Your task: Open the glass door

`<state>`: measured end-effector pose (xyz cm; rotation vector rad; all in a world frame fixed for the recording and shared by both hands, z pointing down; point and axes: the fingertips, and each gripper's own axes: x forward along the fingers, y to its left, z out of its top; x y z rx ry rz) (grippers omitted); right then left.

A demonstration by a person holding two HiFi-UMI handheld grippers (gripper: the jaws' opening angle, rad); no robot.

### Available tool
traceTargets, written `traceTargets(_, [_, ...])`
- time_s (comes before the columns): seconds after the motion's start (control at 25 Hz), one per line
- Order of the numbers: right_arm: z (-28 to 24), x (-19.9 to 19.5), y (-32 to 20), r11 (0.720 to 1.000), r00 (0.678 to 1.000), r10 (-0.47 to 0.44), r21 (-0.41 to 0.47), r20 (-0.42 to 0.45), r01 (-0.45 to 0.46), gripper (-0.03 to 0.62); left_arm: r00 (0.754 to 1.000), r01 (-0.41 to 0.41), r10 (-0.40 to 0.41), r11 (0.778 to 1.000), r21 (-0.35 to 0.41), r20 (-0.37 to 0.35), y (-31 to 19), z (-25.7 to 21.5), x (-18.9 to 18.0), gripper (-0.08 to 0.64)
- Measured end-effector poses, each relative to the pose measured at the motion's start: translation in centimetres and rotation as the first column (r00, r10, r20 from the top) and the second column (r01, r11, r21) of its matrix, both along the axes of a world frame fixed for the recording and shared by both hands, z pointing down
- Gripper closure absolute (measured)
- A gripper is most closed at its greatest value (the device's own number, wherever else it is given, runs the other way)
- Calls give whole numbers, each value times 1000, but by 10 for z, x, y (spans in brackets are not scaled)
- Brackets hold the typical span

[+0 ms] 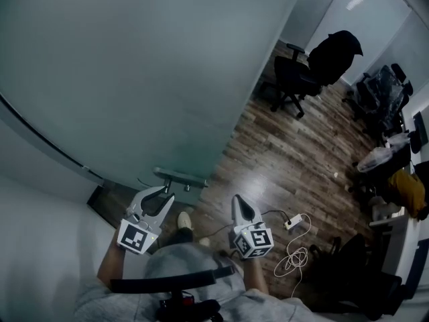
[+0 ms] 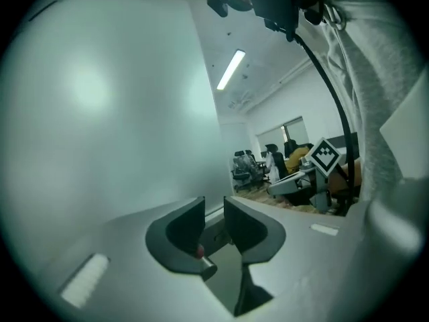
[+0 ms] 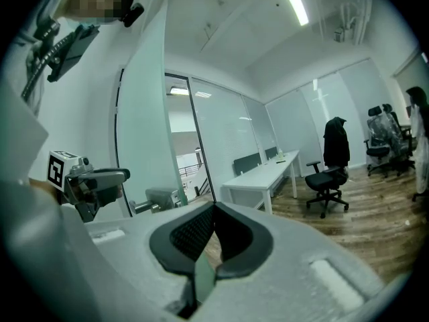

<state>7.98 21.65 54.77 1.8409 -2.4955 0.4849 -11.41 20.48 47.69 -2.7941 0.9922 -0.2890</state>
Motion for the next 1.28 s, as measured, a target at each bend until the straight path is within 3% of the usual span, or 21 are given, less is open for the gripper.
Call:
traceTargets(0.16, [-14,1,8,1000,1000,13,23,5,-13,591,990,60,-64,998,-38,-125,3,-8,2,499])
traceTargets(0.4, [-26,5,23,998,999,23,56,-41,-21,591,962,151,-171,983,-108,-211,3,-9,-7,555])
traceTargets(0.52, [-29,8,26,998,999,22,66,-39,-20,591,960,166,-188,979,-118,-208,2,-9,-9,555])
traceTargets(0.68, [-32,9,27,997,999,21,72,-36,-18,591,970,140,-152,988,-72,-191,5,-11,-5,555])
traceTargets(0.92, [-30,4,28,998,999,-2,62,-43,5,591,962,143,-165,984,-109,-219,5,-15,-3,555])
traceTargets(1.28, [-28,-1,27,998,999,-16,53,-44,18,591,967,146,-163,984,-101,-195,5,-8,-7,555])
